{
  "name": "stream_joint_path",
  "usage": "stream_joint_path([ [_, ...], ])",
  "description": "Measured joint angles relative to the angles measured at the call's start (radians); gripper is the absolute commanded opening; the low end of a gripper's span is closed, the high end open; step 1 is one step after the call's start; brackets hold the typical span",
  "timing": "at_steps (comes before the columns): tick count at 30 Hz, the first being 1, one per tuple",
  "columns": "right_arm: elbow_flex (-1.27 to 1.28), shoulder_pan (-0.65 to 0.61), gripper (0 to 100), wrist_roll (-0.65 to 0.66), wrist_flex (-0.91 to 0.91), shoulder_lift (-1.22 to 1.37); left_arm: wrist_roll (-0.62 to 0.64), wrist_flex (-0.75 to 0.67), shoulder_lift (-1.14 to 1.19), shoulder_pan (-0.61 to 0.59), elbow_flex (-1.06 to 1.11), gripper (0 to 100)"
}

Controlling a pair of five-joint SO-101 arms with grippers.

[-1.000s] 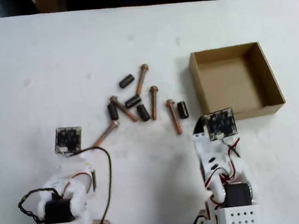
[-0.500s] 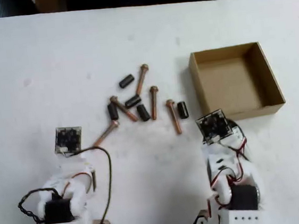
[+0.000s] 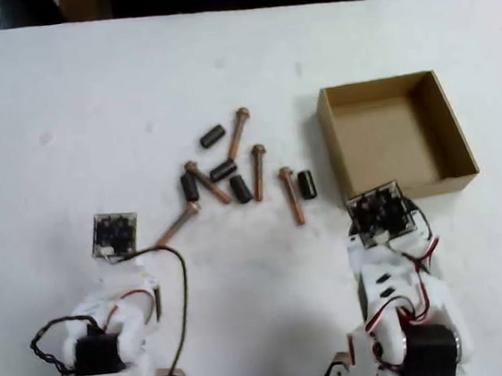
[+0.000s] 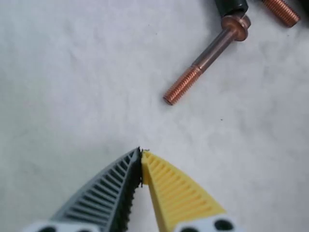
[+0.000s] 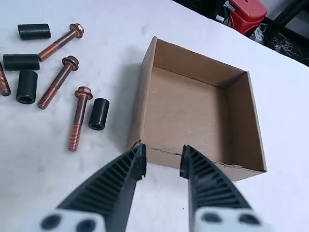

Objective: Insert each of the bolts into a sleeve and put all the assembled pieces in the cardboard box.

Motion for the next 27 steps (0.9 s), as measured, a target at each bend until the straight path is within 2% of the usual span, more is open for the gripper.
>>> stream_joint_path([
  [7,-0.245,-0.002,11.2,-0.002,0.0,0.411,0.0,0.0,0.0,0.0,0.0,2],
  [13,-0.408,-0.075,11.2,-0.009,0.0,0.79,0.0,0.0,0.0,0.0,0.0,2],
  [19,-0.583,-0.132,11.2,-0.143,-0.002,1.146,0.0,0.0,0.0,0.0,0.0,2],
  [27,-0.816,-0.193,11.2,-0.235,-0.002,1.507,0.0,0.0,0.0,0.0,0.0,2],
])
